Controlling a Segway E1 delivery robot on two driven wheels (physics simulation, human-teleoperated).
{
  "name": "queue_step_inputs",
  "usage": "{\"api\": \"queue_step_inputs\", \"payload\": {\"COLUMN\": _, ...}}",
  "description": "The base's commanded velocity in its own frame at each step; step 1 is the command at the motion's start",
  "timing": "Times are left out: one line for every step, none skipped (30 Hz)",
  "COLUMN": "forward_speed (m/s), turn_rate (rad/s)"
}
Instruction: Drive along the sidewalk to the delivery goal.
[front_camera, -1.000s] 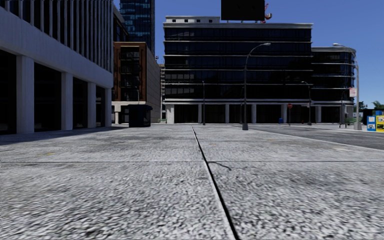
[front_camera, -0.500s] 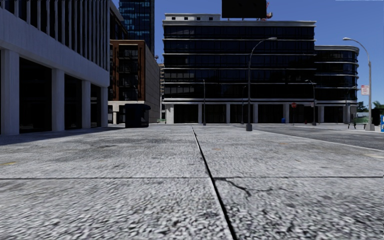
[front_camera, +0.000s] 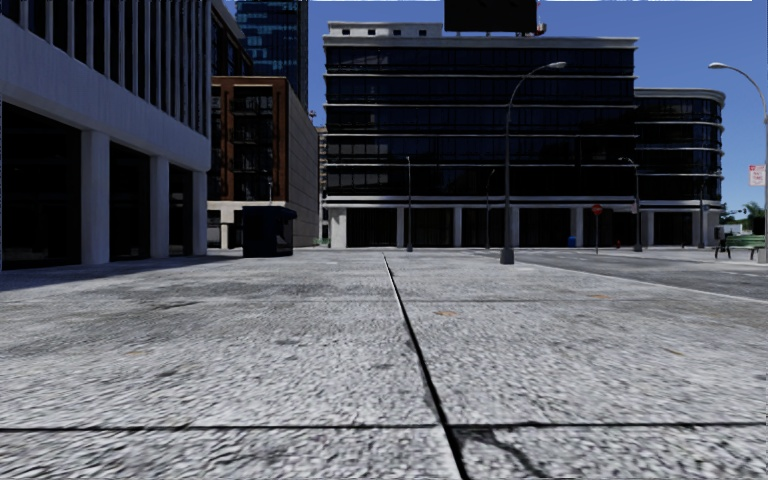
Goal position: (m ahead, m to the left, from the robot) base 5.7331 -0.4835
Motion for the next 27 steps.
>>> {"api": "queue_step_inputs", "payload": {"forward_speed": 2.00, "turn_rate": 0.00}}
{"api": "queue_step_inputs", "payload": {"forward_speed": 2.00, "turn_rate": 0.00}}
{"api": "queue_step_inputs", "payload": {"forward_speed": 2.00, "turn_rate": 0.00}}
{"api": "queue_step_inputs", "payload": {"forward_speed": 2.00, "turn_rate": 0.00}}
{"api": "queue_step_inputs", "payload": {"forward_speed": 2.00, "turn_rate": 0.00}}
{"api": "queue_step_inputs", "payload": {"forward_speed": 2.00, "turn_rate": 0.00}}
{"api": "queue_step_inputs", "payload": {"forward_speed": 2.00, "turn_rate": 0.00}}
{"api": "queue_step_inputs", "payload": {"forward_speed": 2.00, "turn_rate": 0.00}}
{"api": "queue_step_inputs", "payload": {"forward_speed": 2.00, "turn_rate": 0.00}}
{"api": "queue_step_inputs", "payload": {"forward_speed": 2.00, "turn_rate": 0.00}}
{"api": "queue_step_inputs", "payload": {"forward_speed": 2.00, "turn_rate": 0.00}}
{"api": "queue_step_inputs", "payload": {"forward_speed": 2.00, "turn_rate": 0.00}}
{"api": "queue_step_inputs", "payload": {"forward_speed": 2.00, "turn_rate": 0.00}}
{"api": "queue_step_inputs", "payload": {"forward_speed": 2.00, "turn_rate": 0.00}}
{"api": "queue_step_inputs", "payload": {"forward_speed": 2.00, "turn_rate": 0.00}}
{"api": "queue_step_inputs", "payload": {"forward_speed": 2.00, "turn_rate": 0.00}}
{"api": "queue_step_inputs", "payload": {"forward_speed": 2.00, "turn_rate": 0.00}}
{"api": "queue_step_inputs", "payload": {"forward_speed": 2.00, "turn_rate": 0.00}}
{"api": "queue_step_inputs", "payload": {"forward_speed": 2.00, "turn_rate": 0.00}}
{"api": "queue_step_inputs", "payload": {"forward_speed": 2.00, "turn_rate": 0.00}}
{"api": "queue_step_inputs", "payload": {"forward_speed": 2.00, "turn_rate": 0.00}}
{"api": "queue_step_inputs", "payload": {"forward_speed": 2.00, "turn_rate": 0.00}}
{"api": "queue_step_inputs", "payload": {"forward_speed": 2.00, "turn_rate": 0.00}}
{"api": "queue_step_inputs", "payload": {"forward_speed": 2.00, "turn_rate": 0.00}}
{"api": "queue_step_inputs", "payload": {"forward_speed": 2.00, "turn_rate": 0.00}}
{"api": "queue_step_inputs", "payload": {"forward_speed": 2.00, "turn_rate": 0.00}}
{"api": "queue_step_inputs", "payload": {"forward_speed": 2.00, "turn_rate": 0.00}}
